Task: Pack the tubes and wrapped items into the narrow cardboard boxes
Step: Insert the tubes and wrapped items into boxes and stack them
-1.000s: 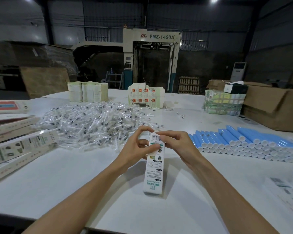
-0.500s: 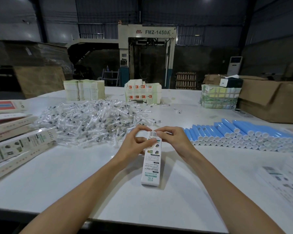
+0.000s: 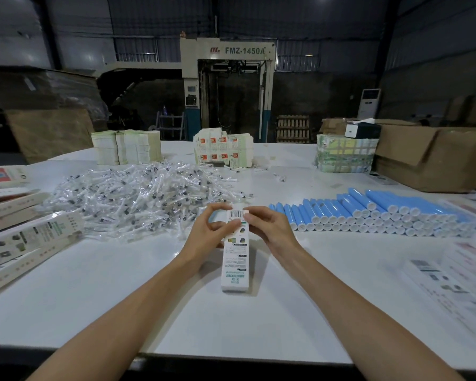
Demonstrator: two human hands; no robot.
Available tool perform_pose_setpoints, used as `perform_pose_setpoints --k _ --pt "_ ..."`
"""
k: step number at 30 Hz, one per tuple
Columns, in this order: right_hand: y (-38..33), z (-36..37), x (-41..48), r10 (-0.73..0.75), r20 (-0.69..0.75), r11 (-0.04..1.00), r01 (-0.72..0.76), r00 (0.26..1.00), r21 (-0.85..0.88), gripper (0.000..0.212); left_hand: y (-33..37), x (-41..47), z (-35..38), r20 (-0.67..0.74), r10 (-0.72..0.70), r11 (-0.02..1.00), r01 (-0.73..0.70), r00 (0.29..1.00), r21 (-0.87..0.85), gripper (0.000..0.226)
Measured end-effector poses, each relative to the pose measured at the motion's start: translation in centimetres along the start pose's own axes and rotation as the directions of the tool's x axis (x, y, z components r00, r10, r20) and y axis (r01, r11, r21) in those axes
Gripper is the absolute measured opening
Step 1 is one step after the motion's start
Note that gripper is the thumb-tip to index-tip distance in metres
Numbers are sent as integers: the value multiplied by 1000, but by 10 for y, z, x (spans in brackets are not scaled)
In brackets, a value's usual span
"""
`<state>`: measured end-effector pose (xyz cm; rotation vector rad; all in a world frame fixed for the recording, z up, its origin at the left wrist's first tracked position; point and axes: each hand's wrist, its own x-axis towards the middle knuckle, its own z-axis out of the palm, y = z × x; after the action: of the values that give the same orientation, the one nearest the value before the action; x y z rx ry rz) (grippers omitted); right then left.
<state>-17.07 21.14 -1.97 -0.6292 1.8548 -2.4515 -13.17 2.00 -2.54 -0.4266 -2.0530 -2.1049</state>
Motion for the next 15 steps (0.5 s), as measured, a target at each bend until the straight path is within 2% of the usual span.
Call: perform_pose_setpoints --k 3,5,8,10,12,13,15 --pt "-4 -7 -4 -24 -12 987 22 1000 -158 11 -3 -3 -1 43 -14 1000 14 999 10 36" --pt "-4 -6 -8 -7 -19 996 5 1000 -87 16 -4 -2 1 43 -22 1000 22 999 2 39" --pt "-5 12 -10 160 -11 980 -157 987 125 32 0 4 3 -40 -12 996 9 999 -90 53" --pt "-5 18 -15 297 9 954 -297 955 49 42 2 8 -1 -90 -7 982 -10 996 -186 54" --pt "-2 19 -24 377 124 924 -382 918 20 49 1 10 -5 -107 -4 972 -21 994 -233 49" --pt "-2 19 -30 395 182 911 -410 900 52 52 0 11 -6 -103 -1 972 -23 995 -233 47" --pt "-11 19 -38 390 202 914 -404 899 34 52 -4 11 -6 -75 21 981 -36 997 -193 46"
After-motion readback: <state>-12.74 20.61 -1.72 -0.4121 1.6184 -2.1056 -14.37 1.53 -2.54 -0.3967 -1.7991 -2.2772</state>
